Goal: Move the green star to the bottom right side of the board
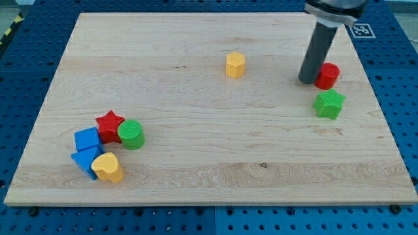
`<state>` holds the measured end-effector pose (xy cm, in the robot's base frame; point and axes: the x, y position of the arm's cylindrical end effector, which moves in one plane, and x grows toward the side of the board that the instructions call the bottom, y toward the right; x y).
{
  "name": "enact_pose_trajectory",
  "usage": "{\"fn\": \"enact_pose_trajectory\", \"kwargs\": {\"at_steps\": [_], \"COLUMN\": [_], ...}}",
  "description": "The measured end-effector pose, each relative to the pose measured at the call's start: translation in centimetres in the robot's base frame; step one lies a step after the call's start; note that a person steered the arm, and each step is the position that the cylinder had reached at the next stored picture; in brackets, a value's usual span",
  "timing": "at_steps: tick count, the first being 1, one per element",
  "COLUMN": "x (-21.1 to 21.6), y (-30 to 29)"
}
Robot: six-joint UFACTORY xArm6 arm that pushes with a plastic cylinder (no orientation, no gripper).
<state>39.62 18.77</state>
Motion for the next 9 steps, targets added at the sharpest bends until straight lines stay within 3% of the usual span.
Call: {"fn": "enact_pose_trajectory", "kwargs": {"at_steps": [1,4,6,9], "x": [0.3,9.9,8.2,11.6], "y": [0.2,2.1,4.0,6.4]}}
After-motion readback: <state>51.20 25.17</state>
